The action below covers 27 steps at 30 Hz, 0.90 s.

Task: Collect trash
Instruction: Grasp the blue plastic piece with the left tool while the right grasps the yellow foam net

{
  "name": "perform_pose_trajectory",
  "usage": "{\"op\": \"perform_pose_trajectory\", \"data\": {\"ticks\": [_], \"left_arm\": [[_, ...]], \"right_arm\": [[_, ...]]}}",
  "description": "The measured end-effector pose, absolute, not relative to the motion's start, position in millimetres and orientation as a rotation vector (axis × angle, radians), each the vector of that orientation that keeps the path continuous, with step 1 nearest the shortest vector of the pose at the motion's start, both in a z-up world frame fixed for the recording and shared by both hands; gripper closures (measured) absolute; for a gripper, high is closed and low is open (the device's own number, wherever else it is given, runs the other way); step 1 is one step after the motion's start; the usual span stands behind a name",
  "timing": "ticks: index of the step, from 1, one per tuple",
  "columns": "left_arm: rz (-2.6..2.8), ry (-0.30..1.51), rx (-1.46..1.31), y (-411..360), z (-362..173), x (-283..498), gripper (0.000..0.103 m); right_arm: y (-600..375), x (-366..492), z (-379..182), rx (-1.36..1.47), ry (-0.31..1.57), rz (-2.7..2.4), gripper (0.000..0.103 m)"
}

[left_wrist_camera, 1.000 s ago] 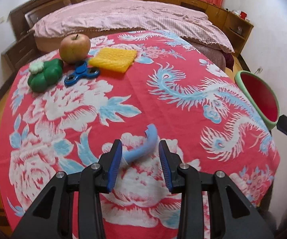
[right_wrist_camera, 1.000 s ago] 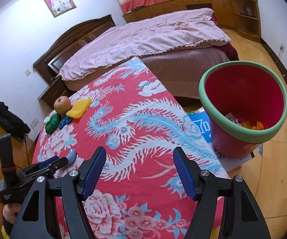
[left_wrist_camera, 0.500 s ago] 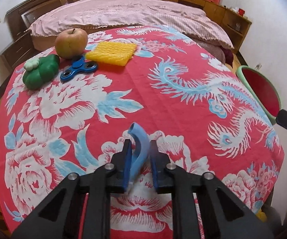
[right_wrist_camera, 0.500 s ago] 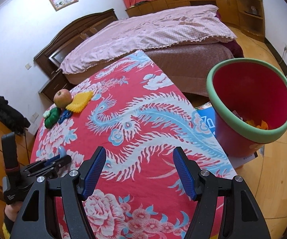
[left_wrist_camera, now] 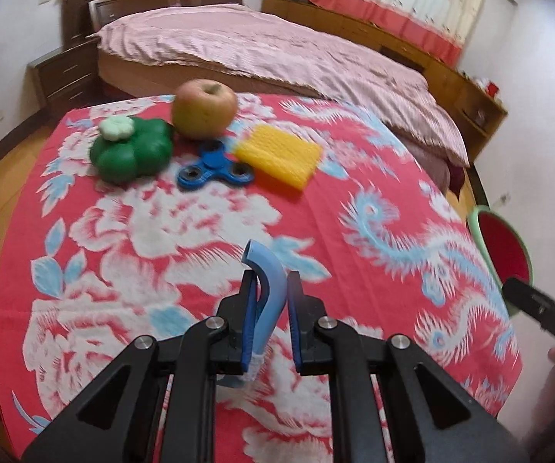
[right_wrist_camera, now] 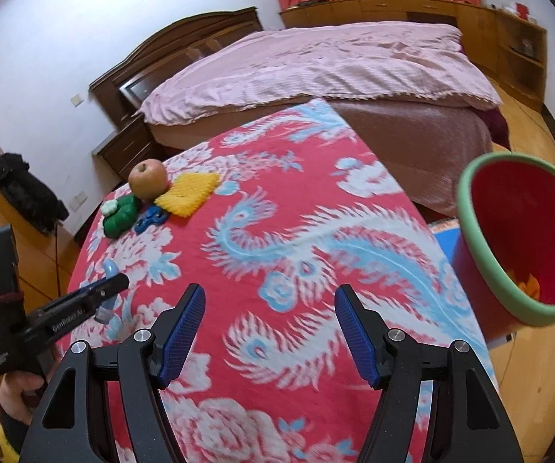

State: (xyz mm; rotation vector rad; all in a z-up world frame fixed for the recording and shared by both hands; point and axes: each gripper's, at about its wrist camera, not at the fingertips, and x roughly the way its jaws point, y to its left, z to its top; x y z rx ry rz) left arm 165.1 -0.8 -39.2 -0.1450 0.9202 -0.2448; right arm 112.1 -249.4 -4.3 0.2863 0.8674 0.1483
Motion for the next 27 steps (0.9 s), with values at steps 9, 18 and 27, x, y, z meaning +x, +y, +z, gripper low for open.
{"op": "perform_pose_trajectory", "data": {"ticks": [9, 18, 27], "left_arm": [[-0.151, 0.879, -0.272, 37, -40, 191, 0.089], [-0.102, 0.868, -0.296, 55, -50, 203, 0.089], [-0.097, 0.873, -0.326, 66, -60, 209, 0.089]], "right_arm": [[-202, 166, -6, 0.217, 0.882, 0.218, 0.032], [-147, 227, -31, 0.117, 0.925, 0.297, 0.032], [-116, 269, -46, 0.038, 0.911, 0.329, 0.032]]}}
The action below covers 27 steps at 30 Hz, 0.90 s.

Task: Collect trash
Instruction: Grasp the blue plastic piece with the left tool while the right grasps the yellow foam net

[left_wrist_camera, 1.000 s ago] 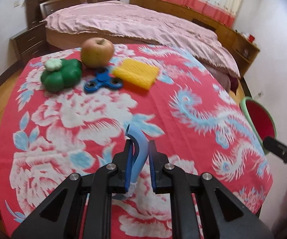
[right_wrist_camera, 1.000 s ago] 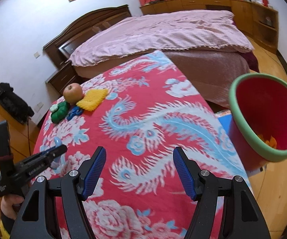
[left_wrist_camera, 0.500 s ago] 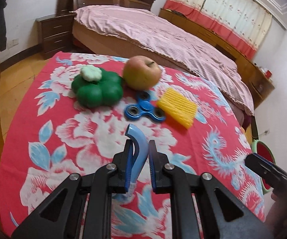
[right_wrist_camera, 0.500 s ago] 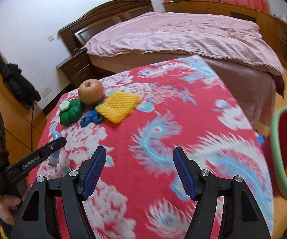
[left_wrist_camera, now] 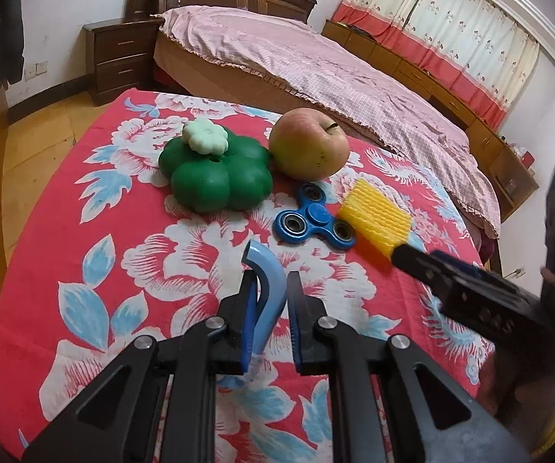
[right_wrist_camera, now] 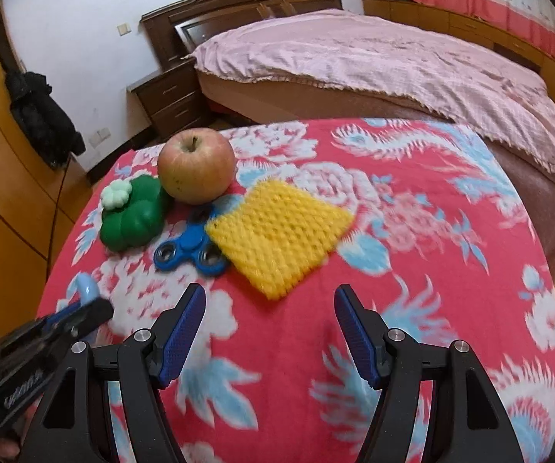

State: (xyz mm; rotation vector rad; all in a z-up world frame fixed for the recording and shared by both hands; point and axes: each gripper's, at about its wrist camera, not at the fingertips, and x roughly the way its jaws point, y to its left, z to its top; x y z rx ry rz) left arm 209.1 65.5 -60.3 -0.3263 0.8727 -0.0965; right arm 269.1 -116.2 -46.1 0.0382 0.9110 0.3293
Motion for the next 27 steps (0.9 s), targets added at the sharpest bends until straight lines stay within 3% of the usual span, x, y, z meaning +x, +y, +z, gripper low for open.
{"op": "perform_pose_trajectory", "data": {"ticks": [9, 13, 14, 27], "left_arm": [[-0.105, 0.877, -0.330, 65, -63, 210, 0.089], [-0.107, 0.877, -0.330, 64, -62, 210, 0.089], [-0.108, 0.877, -0.330, 64, -62, 210, 0.089], [-0.159, 0.845, -0.308, 44, -41, 193, 0.089]], "right_arm": [[-102, 289, -61, -0.036, 0.943, 0.340, 0.063], [-108, 290, -61, -0.012, 0.954, 0.347, 0.080], [-111, 289, -60, -0.003, 0.954, 0.348, 0.089], [-143, 241, -22, 0.100, 0.878, 0.364, 0.092]]}}
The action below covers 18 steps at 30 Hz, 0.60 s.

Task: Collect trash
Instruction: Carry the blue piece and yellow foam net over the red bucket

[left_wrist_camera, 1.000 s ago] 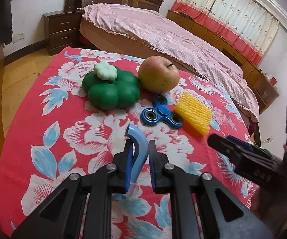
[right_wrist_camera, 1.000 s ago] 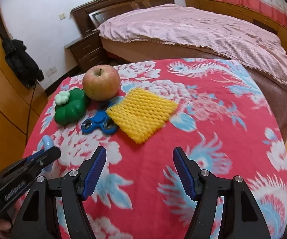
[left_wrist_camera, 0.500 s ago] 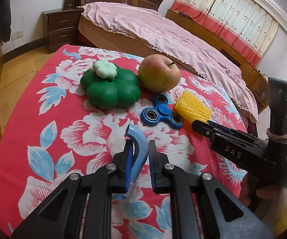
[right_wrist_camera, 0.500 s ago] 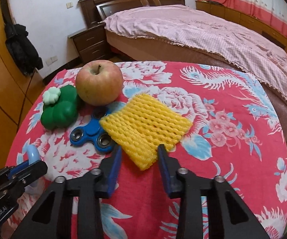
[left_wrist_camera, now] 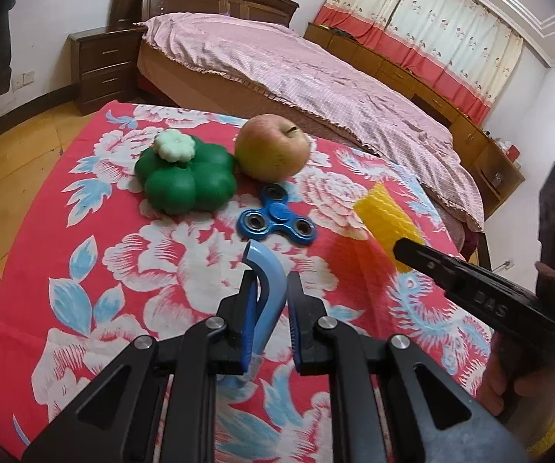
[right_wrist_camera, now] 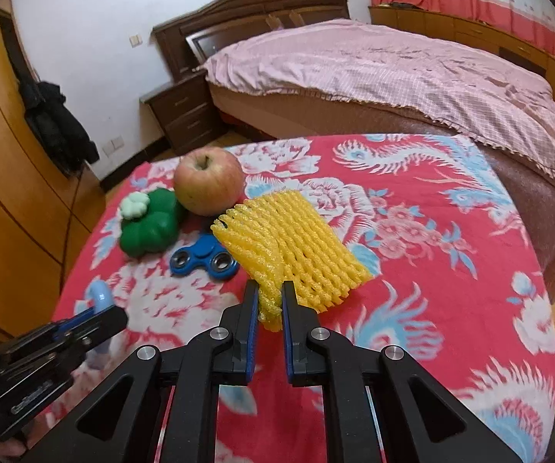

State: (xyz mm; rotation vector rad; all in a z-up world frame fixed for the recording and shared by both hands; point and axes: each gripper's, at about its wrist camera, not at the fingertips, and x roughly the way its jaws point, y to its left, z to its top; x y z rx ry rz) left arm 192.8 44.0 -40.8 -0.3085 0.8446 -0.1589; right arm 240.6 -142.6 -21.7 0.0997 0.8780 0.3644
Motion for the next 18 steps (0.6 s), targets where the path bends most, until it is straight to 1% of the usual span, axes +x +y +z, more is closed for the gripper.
{"op": "perform_pose_trajectory", "data": {"ticks": [18], "left_arm": [[-0.292, 0.823, -0.267, -12, -10, 158, 0.089]], "right_arm": [[-231, 135, 29, 0.277, 0.752, 0.288, 0.092]]}}
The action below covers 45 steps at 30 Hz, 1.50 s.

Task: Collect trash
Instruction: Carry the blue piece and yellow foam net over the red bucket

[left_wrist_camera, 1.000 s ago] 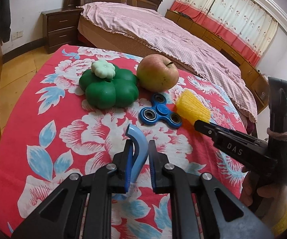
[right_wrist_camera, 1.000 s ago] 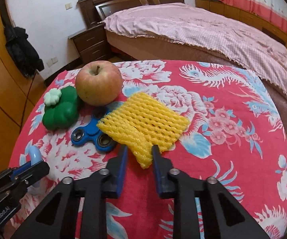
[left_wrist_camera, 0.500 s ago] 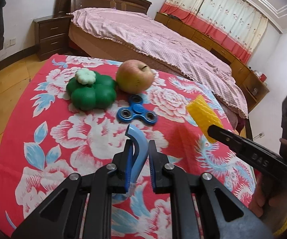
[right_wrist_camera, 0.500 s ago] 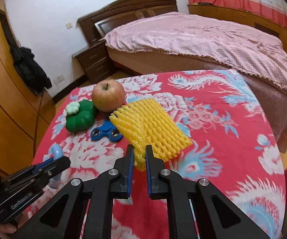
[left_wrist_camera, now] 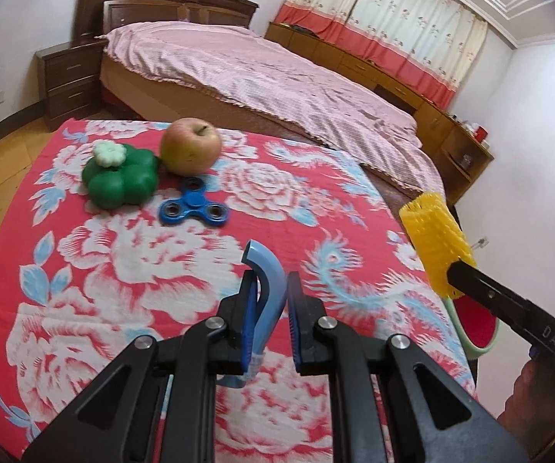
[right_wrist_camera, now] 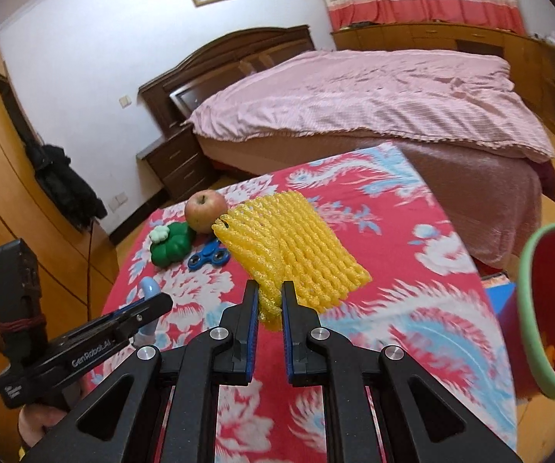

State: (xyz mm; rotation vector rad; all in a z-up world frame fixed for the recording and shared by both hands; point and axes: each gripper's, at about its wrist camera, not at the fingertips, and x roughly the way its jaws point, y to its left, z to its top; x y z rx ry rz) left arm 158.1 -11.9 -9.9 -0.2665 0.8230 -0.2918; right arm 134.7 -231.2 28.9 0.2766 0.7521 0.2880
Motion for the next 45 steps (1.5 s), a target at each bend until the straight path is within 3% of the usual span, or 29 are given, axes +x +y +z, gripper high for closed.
{"op": "perform_pose_trajectory", "data": {"ticks": [18, 45], "left_arm": [[-0.492, 0.860, -0.209, -99, 12, 139, 0.089], [-0.732, 0.919, 0.013, -277, 10, 149, 0.089]], "right_arm": [[-337, 63, 38, 0.425, 0.649, 0.113, 0.092], [-483, 24, -11, 0.618, 0.622, -0.193, 0.092]]}}
